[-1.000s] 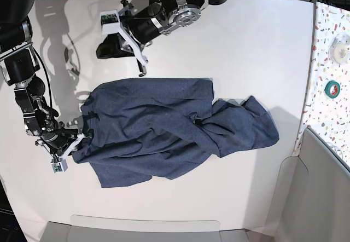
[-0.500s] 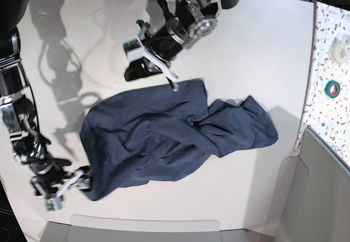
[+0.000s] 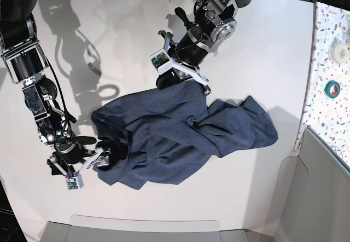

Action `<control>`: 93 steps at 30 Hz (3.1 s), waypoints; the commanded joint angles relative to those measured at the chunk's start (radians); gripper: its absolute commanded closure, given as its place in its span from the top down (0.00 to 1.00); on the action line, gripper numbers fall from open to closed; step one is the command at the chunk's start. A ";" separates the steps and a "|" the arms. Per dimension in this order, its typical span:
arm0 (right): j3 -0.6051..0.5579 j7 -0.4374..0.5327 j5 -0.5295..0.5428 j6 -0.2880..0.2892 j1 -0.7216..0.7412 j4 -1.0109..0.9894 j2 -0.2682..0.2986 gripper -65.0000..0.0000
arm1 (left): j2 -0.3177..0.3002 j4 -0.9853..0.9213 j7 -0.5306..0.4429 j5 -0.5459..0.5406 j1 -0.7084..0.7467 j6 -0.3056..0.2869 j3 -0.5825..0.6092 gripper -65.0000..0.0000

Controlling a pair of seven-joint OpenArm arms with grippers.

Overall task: Layout the t-shirt on the table in an organized manner, then fold the t-shirt properly
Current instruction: 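Drag the t-shirt edge outward with the right gripper and release, then regrasp the t-shirt edge with the right gripper and pull it outward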

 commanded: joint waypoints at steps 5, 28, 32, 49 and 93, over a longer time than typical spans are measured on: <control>0.092 0.033 -0.265 -0.004 0.066 -0.146 -0.036 0.93 | -0.001 0.021 -0.021 -0.006 0.025 0.011 -0.002 0.00; 0.373 -0.728 -0.506 0.261 -0.104 0.595 -0.133 0.93 | -0.030 0.019 -0.018 -0.006 0.025 0.011 -0.023 0.00; 0.365 -0.774 -0.509 0.428 -0.115 0.599 -0.122 0.93 | -0.030 0.019 -0.018 -0.006 0.025 0.011 -0.022 0.00; -0.092 -0.866 -0.549 0.711 -0.047 0.661 0.210 0.93 | -0.032 0.015 -0.017 -0.006 0.030 0.011 -0.019 0.00; 0.580 -0.335 -0.762 0.450 0.042 -0.018 -0.585 0.00 | -0.064 0.013 -0.017 -0.006 0.068 0.007 -0.025 0.00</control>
